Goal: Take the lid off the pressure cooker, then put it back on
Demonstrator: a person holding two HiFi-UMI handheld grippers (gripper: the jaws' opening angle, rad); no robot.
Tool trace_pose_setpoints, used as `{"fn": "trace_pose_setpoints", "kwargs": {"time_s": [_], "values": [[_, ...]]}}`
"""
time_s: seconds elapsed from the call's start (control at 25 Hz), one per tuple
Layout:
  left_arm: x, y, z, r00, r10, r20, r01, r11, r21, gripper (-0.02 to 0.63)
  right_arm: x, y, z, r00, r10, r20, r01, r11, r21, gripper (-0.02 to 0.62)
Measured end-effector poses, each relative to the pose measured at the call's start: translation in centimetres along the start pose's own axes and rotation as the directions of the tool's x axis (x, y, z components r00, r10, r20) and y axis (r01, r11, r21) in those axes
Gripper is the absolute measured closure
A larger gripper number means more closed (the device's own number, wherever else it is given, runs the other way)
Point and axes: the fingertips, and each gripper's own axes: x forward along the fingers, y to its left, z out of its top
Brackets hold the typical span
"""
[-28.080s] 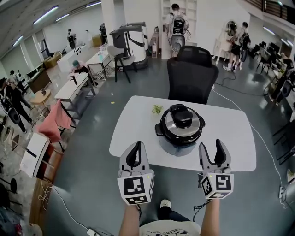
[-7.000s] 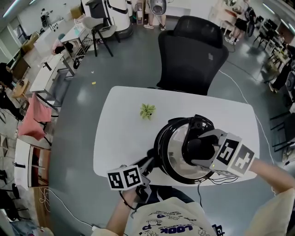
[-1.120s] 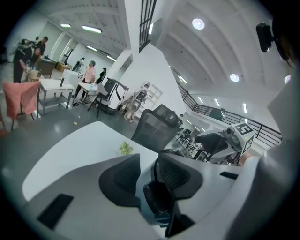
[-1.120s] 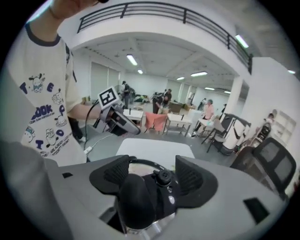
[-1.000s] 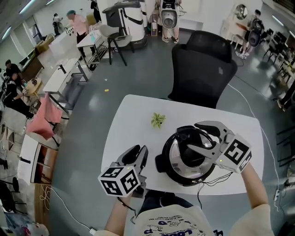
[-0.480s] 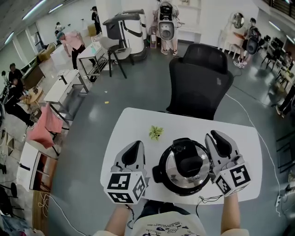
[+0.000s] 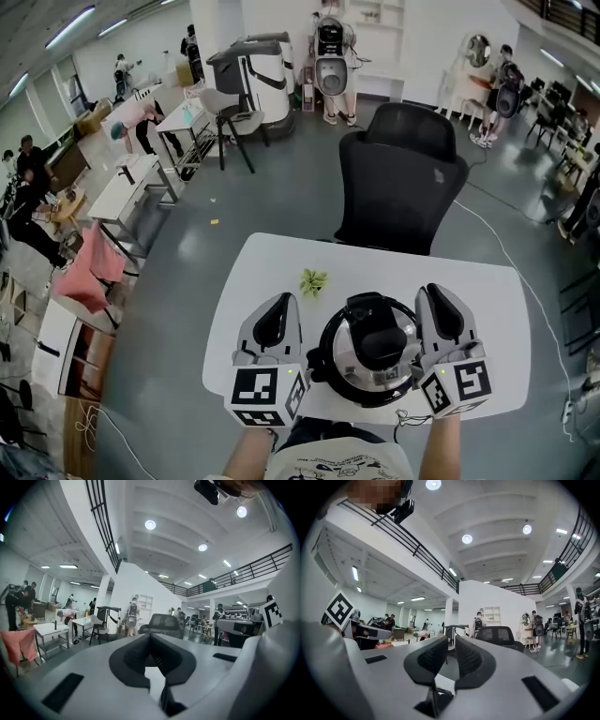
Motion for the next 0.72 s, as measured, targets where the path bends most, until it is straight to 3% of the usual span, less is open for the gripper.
{"fn": "trace_pose_setpoints", "kwargs": {"time_s": [0.72], "values": [[0.2, -1.2, 0.1, 1.0, -0.015, 0.003, 0.015, 0.999, 0.039, 0.592, -0.7, -0.4, -0.5, 0.998, -0.063, 0.0, 0.063, 0.998, 0.015, 0.58]]}}
